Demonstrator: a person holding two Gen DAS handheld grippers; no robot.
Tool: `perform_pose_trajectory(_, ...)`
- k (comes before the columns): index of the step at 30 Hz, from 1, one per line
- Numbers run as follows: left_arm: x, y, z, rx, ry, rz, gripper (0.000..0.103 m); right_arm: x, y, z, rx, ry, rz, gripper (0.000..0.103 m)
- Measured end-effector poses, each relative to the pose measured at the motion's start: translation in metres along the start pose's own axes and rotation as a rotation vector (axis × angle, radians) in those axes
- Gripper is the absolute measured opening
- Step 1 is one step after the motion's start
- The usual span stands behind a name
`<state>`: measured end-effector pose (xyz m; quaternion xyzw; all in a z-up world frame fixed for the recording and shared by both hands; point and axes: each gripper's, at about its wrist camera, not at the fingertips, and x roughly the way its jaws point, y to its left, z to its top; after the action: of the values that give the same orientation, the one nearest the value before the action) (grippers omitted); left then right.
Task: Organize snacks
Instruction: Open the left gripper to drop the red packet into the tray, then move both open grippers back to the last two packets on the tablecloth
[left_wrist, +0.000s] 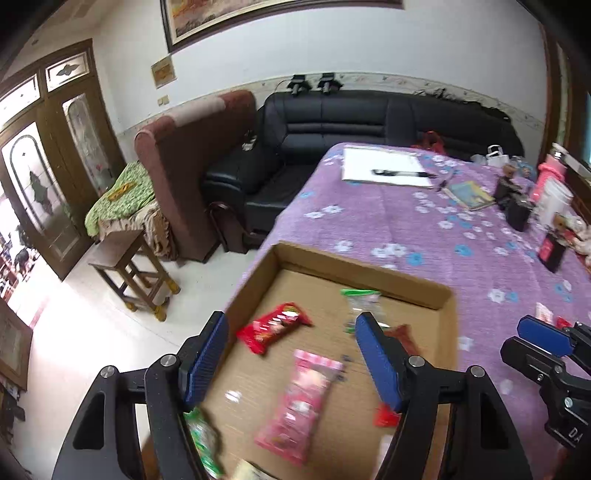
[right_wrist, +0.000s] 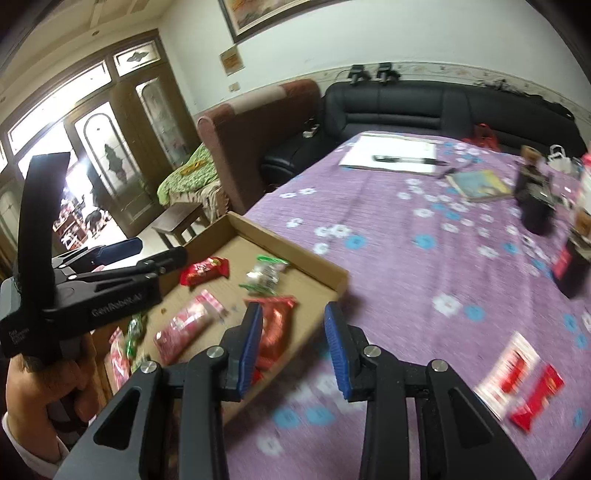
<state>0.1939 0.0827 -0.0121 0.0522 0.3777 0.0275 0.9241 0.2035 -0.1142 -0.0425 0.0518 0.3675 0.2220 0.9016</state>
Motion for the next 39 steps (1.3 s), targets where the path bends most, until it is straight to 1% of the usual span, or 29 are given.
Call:
perform_pose_trajectory(5, -0.025, -0.038, -0.008, 0.053, -0.027, -0.037, 0.075, -0.038, -0.027, -0.021, 0.035, -0.026, -0.046, 0.035)
perform_pose_trajectory(8, -0.036, -0.061, -0.012, 0.08, -0.034, -0.062, 0.075, -0.056, -0.043, -0.033, 0.055, -0.035, -0.078, 0.037)
perform_pose_trajectory(10, -0.042, -0.076, -0.015, 0.096, -0.039, -0.077, 0.075, -0.069, -0.056, -0.042, 0.074, -0.043, -0.101, 0.048)
perform_pose_trajectory(12, -0.046, -0.089, -0.016, 0.113, -0.04, -0.088, 0.076, -0.079, -0.066, -0.049, 0.092, -0.052, -0.119, 0.052)
perform_pose_trajectory(14, -0.049, -0.101, -0.018, 0.128, -0.043, -0.094, 0.079, -0.089, -0.079, -0.056, 0.116, -0.059, -0.138, 0.052)
perform_pose_trajectory(20, -0.055, -0.137, -0.024, 0.17, -0.043, -0.123, 0.079, -0.111, -0.116, -0.076, 0.18, -0.066, -0.183, 0.052)
perform_pose_trajectory(28, -0.054, -0.168, -0.032, 0.219, -0.033, -0.127, 0.079, -0.123, -0.152, -0.091, 0.231, -0.066, -0.223, 0.052)
perform_pose_trajectory(34, -0.048, -0.183, -0.038, 0.237, -0.021, -0.126, 0.079, -0.124, -0.164, -0.096, 0.249, -0.061, -0.235, 0.052)
perform_pose_trajectory(39, -0.037, -0.191, -0.041, 0.241, 0.002, -0.121, 0.079, -0.117, -0.17, -0.095, 0.254, -0.044, -0.235, 0.052)
